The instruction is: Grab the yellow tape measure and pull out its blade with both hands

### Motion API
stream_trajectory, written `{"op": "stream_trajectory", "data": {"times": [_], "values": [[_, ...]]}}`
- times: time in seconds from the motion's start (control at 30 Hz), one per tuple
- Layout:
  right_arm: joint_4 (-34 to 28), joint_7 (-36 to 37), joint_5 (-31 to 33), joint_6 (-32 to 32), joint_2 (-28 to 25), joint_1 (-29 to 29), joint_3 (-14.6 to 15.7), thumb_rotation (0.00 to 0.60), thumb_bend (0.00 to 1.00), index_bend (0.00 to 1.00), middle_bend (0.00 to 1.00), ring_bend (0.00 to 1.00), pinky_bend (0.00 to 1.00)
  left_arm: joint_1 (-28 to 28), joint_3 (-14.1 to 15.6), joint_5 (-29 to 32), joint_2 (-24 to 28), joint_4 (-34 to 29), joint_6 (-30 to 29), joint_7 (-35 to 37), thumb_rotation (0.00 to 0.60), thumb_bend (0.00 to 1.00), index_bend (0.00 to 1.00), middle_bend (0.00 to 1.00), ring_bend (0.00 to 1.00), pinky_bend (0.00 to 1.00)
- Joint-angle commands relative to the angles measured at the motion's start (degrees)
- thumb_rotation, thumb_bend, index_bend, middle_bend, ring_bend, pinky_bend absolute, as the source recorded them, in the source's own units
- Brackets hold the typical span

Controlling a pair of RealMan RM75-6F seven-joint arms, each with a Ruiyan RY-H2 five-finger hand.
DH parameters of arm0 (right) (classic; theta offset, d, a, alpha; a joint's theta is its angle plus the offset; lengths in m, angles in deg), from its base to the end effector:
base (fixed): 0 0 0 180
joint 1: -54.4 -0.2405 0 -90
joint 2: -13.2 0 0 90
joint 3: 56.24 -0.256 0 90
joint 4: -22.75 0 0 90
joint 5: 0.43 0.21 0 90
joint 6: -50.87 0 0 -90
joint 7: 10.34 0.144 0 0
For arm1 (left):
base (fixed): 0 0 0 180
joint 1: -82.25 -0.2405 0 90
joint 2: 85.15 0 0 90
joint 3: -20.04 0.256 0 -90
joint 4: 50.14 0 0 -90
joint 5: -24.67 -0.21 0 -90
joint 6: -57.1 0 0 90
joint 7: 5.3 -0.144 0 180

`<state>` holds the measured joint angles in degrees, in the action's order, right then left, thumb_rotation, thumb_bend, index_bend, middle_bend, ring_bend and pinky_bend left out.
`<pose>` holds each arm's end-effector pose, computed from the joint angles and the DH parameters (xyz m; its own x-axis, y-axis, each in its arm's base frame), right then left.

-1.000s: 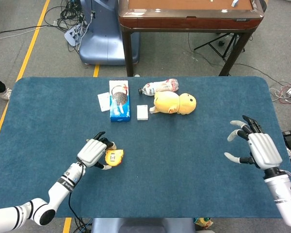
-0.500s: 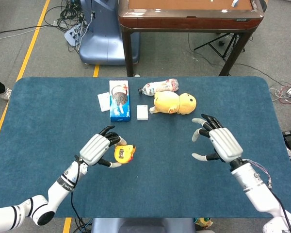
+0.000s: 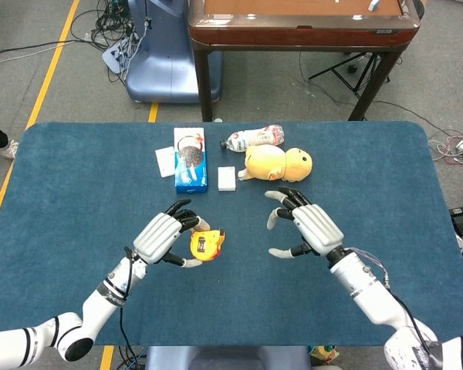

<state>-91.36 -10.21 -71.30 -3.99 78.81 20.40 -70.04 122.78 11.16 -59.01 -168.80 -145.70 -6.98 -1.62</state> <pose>-0.1164 -0.2903 0.0851 0.0886 -0.3840 0.9191 -0.9329 -0.3554 -0.0585 -0.0951 0.3041 0.0191 0.1144 0.2774 0.9539 0.8268 -0.5590 0.0634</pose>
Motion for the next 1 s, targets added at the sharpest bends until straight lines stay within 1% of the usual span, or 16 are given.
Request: {"op": "stream_trajectory", "data": {"times": [0.03,0.47,0.7,1.0], "values": [[0.46,-0.16,1.1,0.48,1.01,-1.13,-0.64,0.6,0.2,0.48,0.12,0.01,0.0,0.12,-0.04,0.09,-0.18,-0.35,0.16,-0.55,0.6,0.12,0.49,0.51,0.28,0.07],[2.04,-0.4,7.38,3.83,4.67,-6.71,-2.83,0.6,0.2,0.48,0.11,0.0,0.0,0.45,-0.88,1.37,-1.37,-1.73,0.34,-2.01,0.6,0.12,0.49,0.51,0.28,0.07],[2.76,-0.84,9.62,5.33,5.98,-9.02,-2.92,0.6,0.19,0.48,0.1,0.0,0.0,0.53,-1.23,1.78,-1.51,-2.06,0.37,-2.24,0.6,0.12,0.49,0.51,0.28,0.07],[4.05,-0.92,11.27,5.79,7.86,-11.08,-2.98,0.6,0.18,0.48,0.09,0.0,0.0,0.7,-1.62,2.24,-1.74,-2.08,0.57,-1.88,0.6,0.12,0.49,0.51,0.28,0.07]]}}
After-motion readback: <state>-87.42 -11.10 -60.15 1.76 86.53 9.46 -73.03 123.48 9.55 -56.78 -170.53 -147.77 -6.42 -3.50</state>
